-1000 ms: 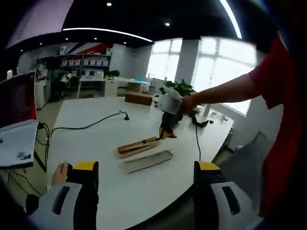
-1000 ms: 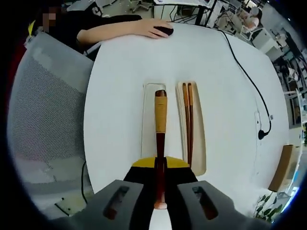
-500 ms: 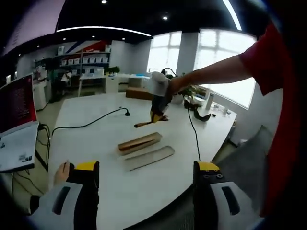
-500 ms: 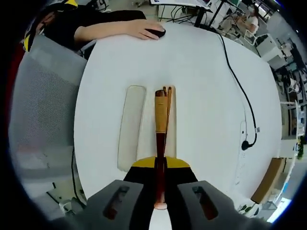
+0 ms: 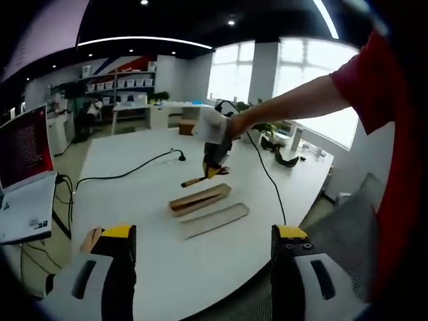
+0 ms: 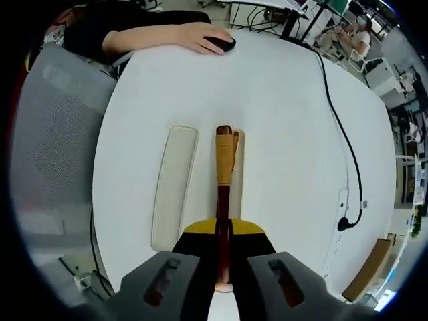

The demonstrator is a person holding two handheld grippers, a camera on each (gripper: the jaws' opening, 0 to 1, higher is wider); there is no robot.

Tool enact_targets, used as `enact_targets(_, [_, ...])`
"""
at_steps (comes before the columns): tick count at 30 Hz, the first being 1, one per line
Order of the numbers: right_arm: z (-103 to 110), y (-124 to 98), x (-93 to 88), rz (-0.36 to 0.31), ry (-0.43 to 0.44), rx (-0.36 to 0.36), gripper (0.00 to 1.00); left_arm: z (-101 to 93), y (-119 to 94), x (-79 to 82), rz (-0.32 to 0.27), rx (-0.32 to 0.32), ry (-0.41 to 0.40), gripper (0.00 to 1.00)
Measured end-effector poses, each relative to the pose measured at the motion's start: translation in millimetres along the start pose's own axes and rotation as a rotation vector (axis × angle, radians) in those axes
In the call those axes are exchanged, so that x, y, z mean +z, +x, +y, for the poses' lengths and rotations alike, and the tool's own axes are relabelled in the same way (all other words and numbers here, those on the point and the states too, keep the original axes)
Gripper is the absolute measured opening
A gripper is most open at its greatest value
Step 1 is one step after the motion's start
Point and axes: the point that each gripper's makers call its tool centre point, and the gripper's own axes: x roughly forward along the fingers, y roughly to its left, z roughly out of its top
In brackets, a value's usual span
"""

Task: Arrange the utensils inside the cutlery case until each visible utensil rests in its matching compartment.

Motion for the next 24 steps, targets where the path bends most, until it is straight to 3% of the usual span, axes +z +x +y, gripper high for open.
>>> enact_targets(7, [-0.7, 15.2, 3.8, 0.001, -0.019, 0.013, 0.01, 5.6, -0.3, -9.3, 0.02, 0.009, -0.018, 0.83])
enact_targets(13, [-0.7, 39.4, 6.2, -0.021, 0.014, 0.022, 0.01, 10.5, 3.4, -15.1, 0.037, 0.007, -0.016, 0.82])
enact_targets(18, [0.8, 56.3, -1.5, 0.007, -0.025, 0.03, 0.01, 14.0, 8.2, -14.1, 0.042, 0.006, -0.023, 0.82])
enact_targets(24, [-3.2, 64.9, -7.2, 0.004, 0.005, 0.053, 0.01, 13.9, 19.9, -8.0, 0.048, -0.013, -0.009, 0.81])
